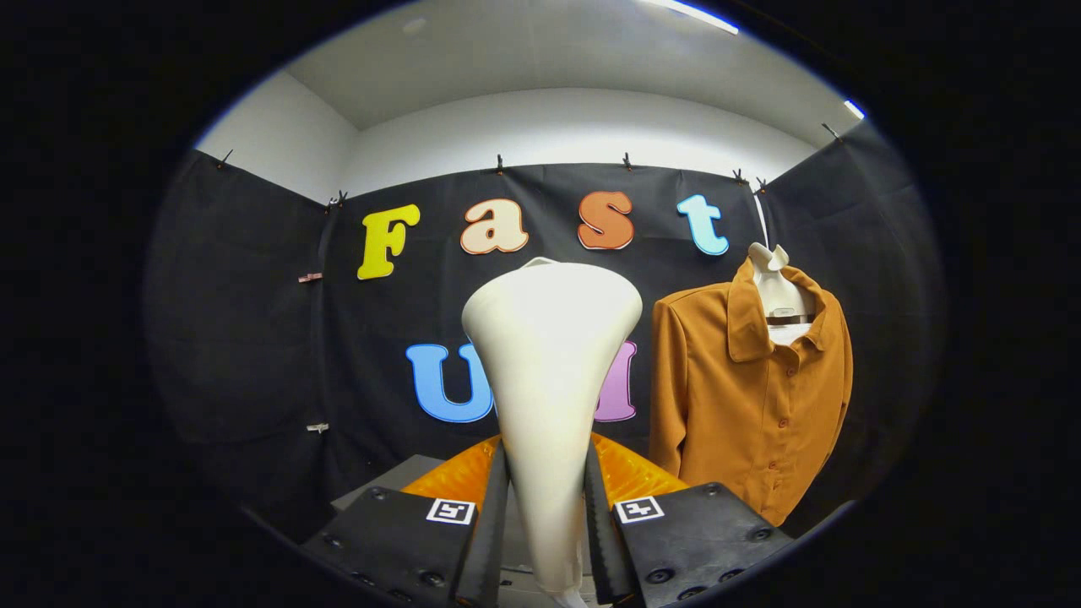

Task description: Iron the clothes twice with a garment steamer, once on the left side and once on the right side.

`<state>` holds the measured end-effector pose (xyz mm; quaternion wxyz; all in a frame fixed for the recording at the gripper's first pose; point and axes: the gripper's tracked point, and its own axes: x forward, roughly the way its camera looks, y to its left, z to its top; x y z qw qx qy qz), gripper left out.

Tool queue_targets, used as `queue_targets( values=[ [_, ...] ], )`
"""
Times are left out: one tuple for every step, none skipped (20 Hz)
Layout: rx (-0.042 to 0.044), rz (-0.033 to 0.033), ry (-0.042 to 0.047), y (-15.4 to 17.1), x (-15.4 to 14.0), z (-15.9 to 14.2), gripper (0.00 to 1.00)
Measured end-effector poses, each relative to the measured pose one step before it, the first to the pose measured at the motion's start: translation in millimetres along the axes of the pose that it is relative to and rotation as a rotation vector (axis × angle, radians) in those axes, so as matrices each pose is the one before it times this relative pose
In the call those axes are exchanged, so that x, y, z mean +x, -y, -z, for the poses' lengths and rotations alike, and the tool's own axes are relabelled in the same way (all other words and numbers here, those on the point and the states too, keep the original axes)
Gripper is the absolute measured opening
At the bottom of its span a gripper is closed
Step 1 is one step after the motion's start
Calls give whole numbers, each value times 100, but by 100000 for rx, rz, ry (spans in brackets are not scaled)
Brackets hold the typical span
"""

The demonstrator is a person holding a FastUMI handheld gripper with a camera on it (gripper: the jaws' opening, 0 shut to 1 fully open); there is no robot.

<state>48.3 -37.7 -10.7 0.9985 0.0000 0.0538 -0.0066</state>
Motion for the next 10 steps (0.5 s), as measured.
queue_targets(
  values=[
    [89,-20,-195,81,-9,57,45],
    [102,96,-343,118,116,80,45],
    [-240,101,-623,188,8,141,45],
    [-292,-40,-426,119,-63,36,45],
    [-190,112,-89,117,-94,-18,45],
    [-368,324,-11,56,56,-28,45],
    [-136,129,255,21,-55,-133,45],
    [-33,-71,305,-72,-68,-78,45],
    [-357,-101,210,-81,-60,-84,45],
    [-469,-119,119,42,-132,55,45]
  ],
)
